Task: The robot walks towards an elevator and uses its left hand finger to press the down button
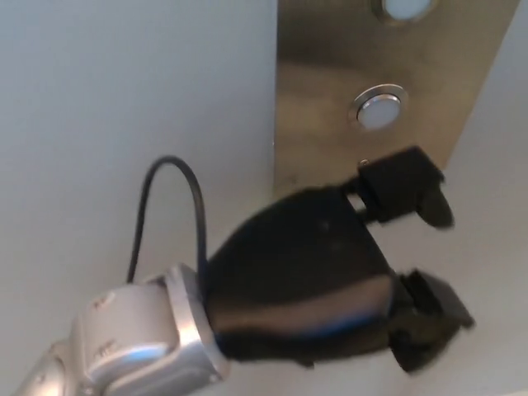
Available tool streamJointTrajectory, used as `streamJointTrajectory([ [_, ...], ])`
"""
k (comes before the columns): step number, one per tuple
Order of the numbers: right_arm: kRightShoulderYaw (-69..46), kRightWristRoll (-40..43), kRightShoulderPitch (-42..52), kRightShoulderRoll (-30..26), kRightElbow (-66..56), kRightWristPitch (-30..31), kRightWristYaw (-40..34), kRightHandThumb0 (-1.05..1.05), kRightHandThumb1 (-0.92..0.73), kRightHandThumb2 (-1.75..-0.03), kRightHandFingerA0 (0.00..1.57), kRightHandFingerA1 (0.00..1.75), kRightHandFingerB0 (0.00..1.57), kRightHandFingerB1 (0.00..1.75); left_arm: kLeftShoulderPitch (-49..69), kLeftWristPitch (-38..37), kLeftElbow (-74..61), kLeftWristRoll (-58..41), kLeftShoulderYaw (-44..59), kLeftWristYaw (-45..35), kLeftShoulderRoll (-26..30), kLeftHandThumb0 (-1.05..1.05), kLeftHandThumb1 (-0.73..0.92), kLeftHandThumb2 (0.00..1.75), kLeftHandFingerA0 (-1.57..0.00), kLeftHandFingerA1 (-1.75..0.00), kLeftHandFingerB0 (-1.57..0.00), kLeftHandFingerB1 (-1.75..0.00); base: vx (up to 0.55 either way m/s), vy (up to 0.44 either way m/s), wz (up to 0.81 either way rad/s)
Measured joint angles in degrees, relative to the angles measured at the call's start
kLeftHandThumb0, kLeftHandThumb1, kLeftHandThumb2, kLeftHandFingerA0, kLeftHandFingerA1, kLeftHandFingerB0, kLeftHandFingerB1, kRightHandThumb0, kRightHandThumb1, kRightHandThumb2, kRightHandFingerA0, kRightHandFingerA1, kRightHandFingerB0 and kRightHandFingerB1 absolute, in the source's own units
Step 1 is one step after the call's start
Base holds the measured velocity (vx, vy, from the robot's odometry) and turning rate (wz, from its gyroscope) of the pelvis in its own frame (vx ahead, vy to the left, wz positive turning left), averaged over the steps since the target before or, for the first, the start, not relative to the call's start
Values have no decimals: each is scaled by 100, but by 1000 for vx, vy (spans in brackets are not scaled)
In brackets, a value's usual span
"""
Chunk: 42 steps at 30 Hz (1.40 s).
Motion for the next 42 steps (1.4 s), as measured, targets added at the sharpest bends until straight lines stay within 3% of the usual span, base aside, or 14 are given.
streamJointTrajectory([
  [11, 54, -26, 19, -1, 14, 7, -2, -39, -58, -57, 58, 42, 53, 37, -256, -240, 250, -29, 307, 199, -62, -3, 38, 99, -88, -175, -75, -168, 0, 0, 0],
  [12, 59, -29, 29, -1, 11, 7, -2, -38, -58, -57, 58, 42, 52, 37, -256, -283, 299, -28, 311, 236, -72, 1, 29, 107, -99, -143, -82, -166, 0, 0, 0],
  [13, 61, -30, 35, -2, 10, 7, -3, -38, -58, -57, 58, 42, 52, 37, -256, -292, 312, -28, 312, 253, -75, 1, 29, 107, -99, -143, -82, -166, 0, 0, 0],
  [14, 61, -31, 48, -1, 3, 7, -3, -39, -57, -57, 58, 43, 53, 37, -276, -318, 373, -21, 327, 287, -83, -15, 48, 78, -90, -166, -86, -132, 0, 0, 0],
  [17, 53, -30, 66, -2, -17, 1, -3, -39, -57, -57, 58, 43, 53, 37, -371, -343, 628, 3, 393, 342, -103, -15, 48, 78, -90, -166, -86, -132, 0, 0, 0],
  [20, 48, -28, 82, -5, -22, -1, -3, -38, -57, -57, 59, 44, 53, 37, -387, -389, 839, 23, 423, 410, -129, -10, 48, 92, -87, -174, -79, -163, 0, 0, 0],
  [25, 52, -31, 96, -37, -25, -18, -3, -39, -57, -57, 59, 44, 54, 37, -295, -622, 1101, 116, 386, 595, -155, -10, 48, 98, -87, -175, -81, -160, 0, 0, 0],
  [27, 53, -33, 91, -41, -14, -18, -3, -39, -57, -57, 59, 44, 54, 37, -167, -699, 1206, 164, 303, 685, -160, -15, 49, 83, -88, -173, -85, -147, 0, 0, 0],
  [28, 58, -35, 91, -42, -8, -18, -4, -39, -57, -57, 58, 43, 53, 37, -85, -726, 1251, 186, 242, 709, -156, -16, 40, 92, -114, -157, -90, -128, 0, 0, 0],
  [31, 75, -54, 75, -48, 2, -16, -6, -39, -57, -57, 58, 43, 53, 37, 97, -855, 1415, 270, 87, 818, -149, -16, 40, 92, -114, -157, -90, -128, 0, 0, 0],
  [32, 81, -61, 66, -48, 2, -16, -6, -40, -58, -57, 57, 44, 52, 37, 142, -908, 1471, 313, 43, 866, -147, -13, 50, 88, -94, -156, -88, -135, 0, 0, 0],
  [35, 94, -71, 57, -49, -9, -16, -6, -40, -58, -57, 57, 44, 52, 37, 163, -982, 1547, 386, 9, 936, -137, -13, 50, 88, -94, -156, -88, -135, 0, 0, 0],
  [36, 99, -75, 50, -51, -26, -17, -6, -37, -56, -58, 58, 41, 51, 37, 151, -1008, 1574, 414, 8, 964, -128, -19, 54, 86, -95, -115, -93, -107, 0, 0, 0],
  [42, 112, -92, 61, -59, -36, -43, -6, -37, -56, -58, 58, 41, 51, 37, 114, -1196, 1771, 570, -10, 1107, -24, -19, 54, 86, -95, -115, -93, -107, 0, 0, 0],
])
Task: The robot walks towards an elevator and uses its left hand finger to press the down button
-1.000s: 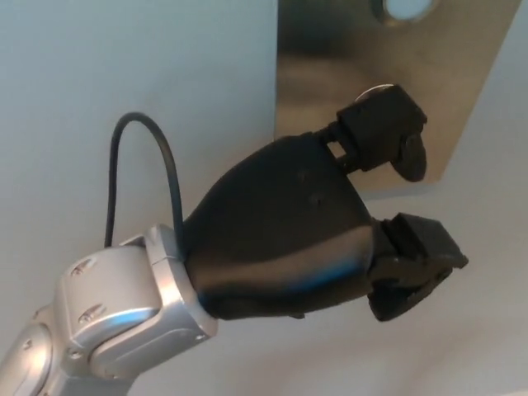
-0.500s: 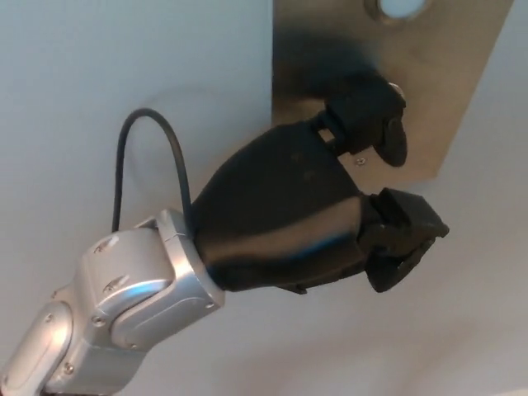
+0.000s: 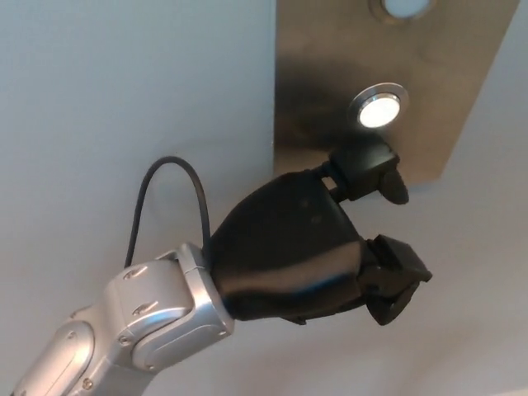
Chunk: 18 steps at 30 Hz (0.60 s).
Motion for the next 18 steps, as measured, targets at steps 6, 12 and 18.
streamJointTrajectory([
  [6, 2, -2, 11, 0, -14, -12, 1, -39, -57, -57, 59, 42, 52, 37, -92, -361, 335, 355, -13, 434, 240, -13, 54, 71, -89, -172, -93, -117, 0, 0, 0],
  [12, 2, -3, 12, 0, -14, -12, 1, -40, -56, -58, 58, 42, 51, 37, -454, -786, 715, 767, 6, 990, 489, -16, 56, 75, -86, -175, -88, -124, 0, 0, 0],
  [18, -15, 5, 64, 1, -28, -29, 11, -45, -47, -79, 56, 56, 43, 49, -465, -910, 495, 1176, 167, 1453, 512, -26, 47, 63, -96, -159, -94, -86, 0, 0, 0],
])
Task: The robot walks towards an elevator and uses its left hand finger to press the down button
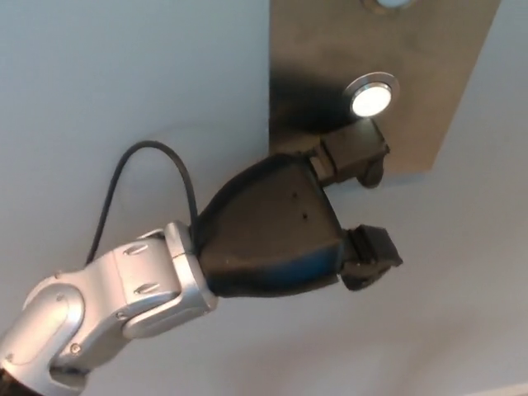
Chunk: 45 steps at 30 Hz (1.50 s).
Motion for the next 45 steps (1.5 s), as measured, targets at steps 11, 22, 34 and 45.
streamJointTrajectory([
  [11, 138, -89, 34, -1, -11, -21, -5, -41, -56, -58, 59, 44, 55, 37, 2580, 11, -2096, 513, -1082, 197, -397, -20, 46, 84, -86, -175, -84, -141, 0, 0, 0],
  [22, 254, -138, 70, 12, -14, -27, -8, -41, -56, -58, 58, 45, 54, 37, 4704, 450, -2194, 635, -491, 809, 547, -13, 49, 83, -78, -169, -72, -149, 0, 0, 0],
  [34, 275, -139, 38, 11, -21, -40, -4, -40, -57, -57, 58, 43, 53, 37, 5384, -118, 331, 314, 1275, 1858, 1825, -24, 61, 64, -73, -111, -74, -76, 0, 0, 0],
  [45, 292, -147, -36, 11, -35, -38, -4, -42, -58, -58, 57, 41, 51, 36, 5396, -242, 2979, 89, 2000, 2583, 2058, -24, 66, 64, -71, -113, -75, -65, 0, 0, 0],
])
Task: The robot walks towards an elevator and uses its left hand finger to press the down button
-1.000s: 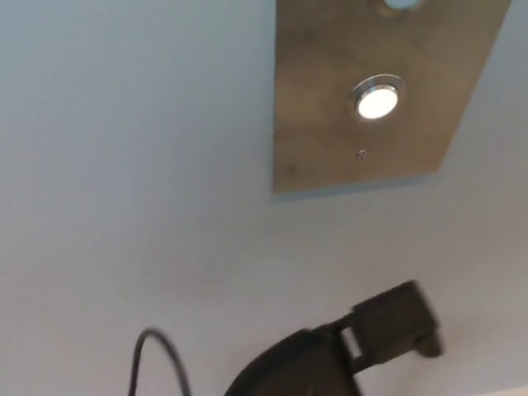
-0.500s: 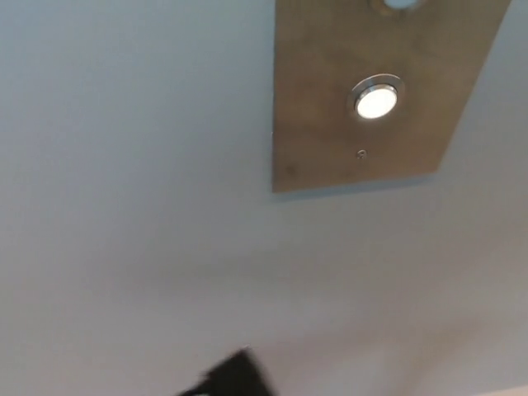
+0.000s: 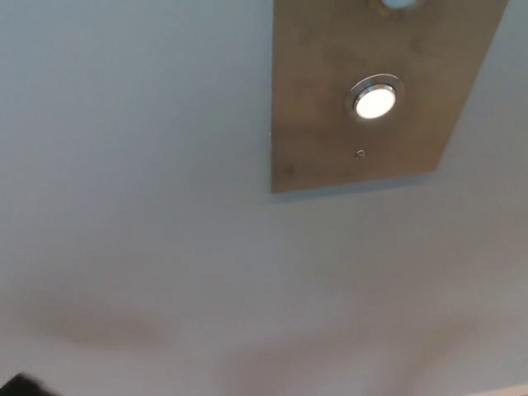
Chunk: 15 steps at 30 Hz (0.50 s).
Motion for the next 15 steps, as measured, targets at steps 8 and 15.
streamJointTrajectory([
  [8, 0, -4, -53, -10, -2, 1, -2, -46, -59, -58, 57, 44, 50, 36, -192, 43, 2052, -185, 104, 185, -217, -39, 64, 59, -56, -74, -56, -49, 0, 0, 0],
  [15, -3, -8, -139, -31, -29, 1, -7, -42, -57, -57, 57, 44, 51, 37, -723, 193, 3695, -467, 266, 77, -757, -43, 60, 58, -66, -65, -77, -55, 0, 0, 0],
])
